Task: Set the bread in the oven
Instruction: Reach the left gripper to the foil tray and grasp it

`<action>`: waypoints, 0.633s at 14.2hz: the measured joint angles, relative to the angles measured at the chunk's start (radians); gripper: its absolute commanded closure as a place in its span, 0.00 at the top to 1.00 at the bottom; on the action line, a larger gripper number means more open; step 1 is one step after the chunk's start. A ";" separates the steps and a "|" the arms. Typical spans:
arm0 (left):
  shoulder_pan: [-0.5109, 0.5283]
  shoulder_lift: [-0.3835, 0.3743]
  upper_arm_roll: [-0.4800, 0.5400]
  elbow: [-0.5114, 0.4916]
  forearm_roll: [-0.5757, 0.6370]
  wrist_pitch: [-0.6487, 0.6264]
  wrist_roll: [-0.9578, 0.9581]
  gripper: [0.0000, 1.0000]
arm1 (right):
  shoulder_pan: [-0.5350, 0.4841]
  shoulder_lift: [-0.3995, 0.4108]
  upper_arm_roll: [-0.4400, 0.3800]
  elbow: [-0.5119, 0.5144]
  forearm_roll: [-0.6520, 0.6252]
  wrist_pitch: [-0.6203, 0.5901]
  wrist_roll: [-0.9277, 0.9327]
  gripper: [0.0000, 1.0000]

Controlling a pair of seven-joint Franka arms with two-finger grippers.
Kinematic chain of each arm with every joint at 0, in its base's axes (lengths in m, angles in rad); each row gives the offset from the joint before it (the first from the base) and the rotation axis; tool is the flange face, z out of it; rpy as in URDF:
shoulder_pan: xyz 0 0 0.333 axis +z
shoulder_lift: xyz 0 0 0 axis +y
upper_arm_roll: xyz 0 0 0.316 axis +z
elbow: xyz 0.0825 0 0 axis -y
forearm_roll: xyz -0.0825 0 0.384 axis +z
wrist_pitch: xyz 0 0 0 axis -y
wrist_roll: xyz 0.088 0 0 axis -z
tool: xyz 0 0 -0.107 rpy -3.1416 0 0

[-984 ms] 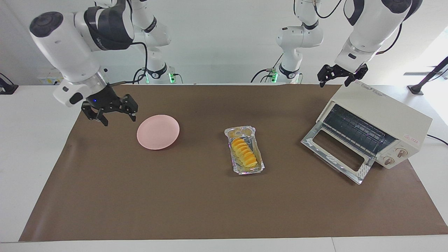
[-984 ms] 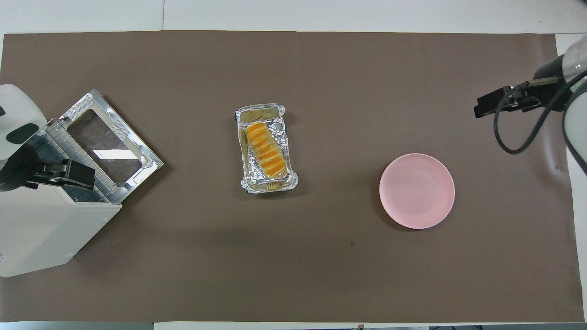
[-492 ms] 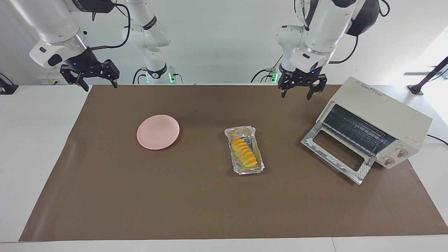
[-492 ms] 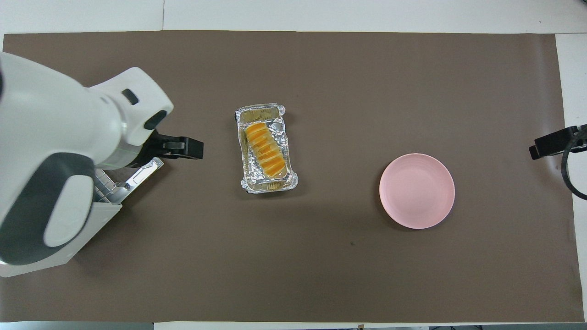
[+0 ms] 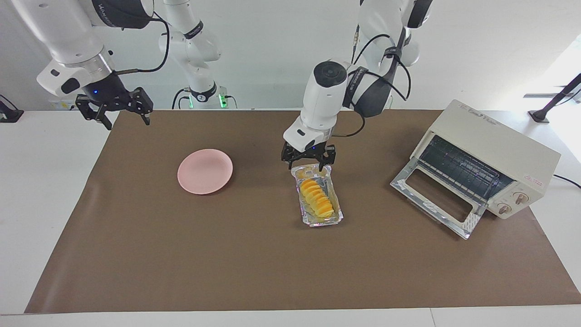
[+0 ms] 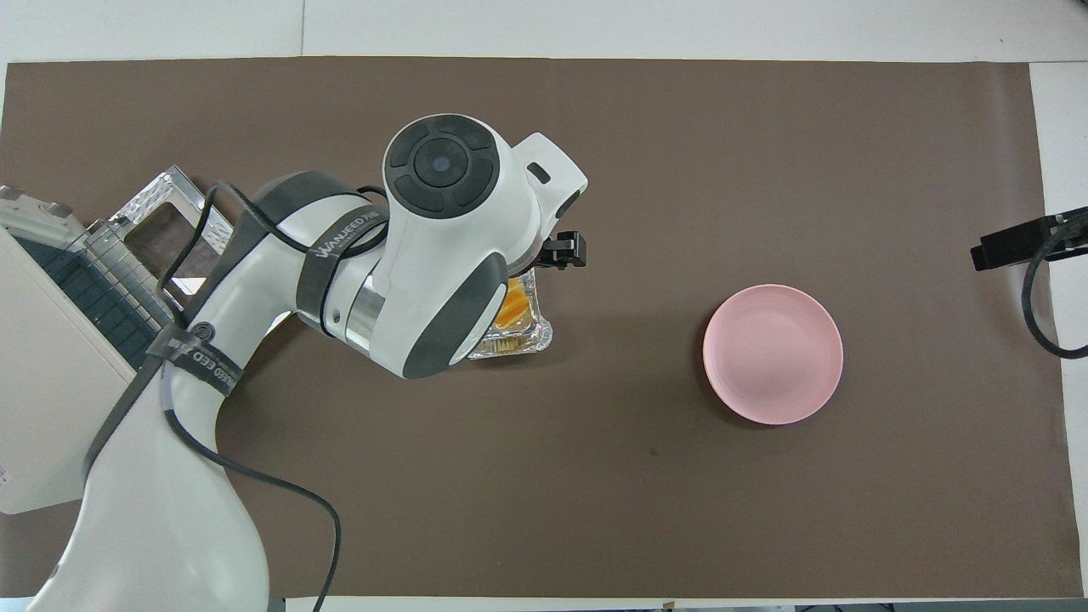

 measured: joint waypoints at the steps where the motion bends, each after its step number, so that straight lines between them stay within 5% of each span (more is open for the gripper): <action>1: -0.012 0.030 0.001 0.007 0.026 0.011 -0.037 1.00 | 0.000 0.000 0.001 0.000 0.001 0.000 0.000 1.00; 9: -0.039 0.171 0.026 0.022 0.081 0.134 -0.131 0.69 | 0.000 0.000 0.003 -0.001 0.001 0.000 0.000 1.00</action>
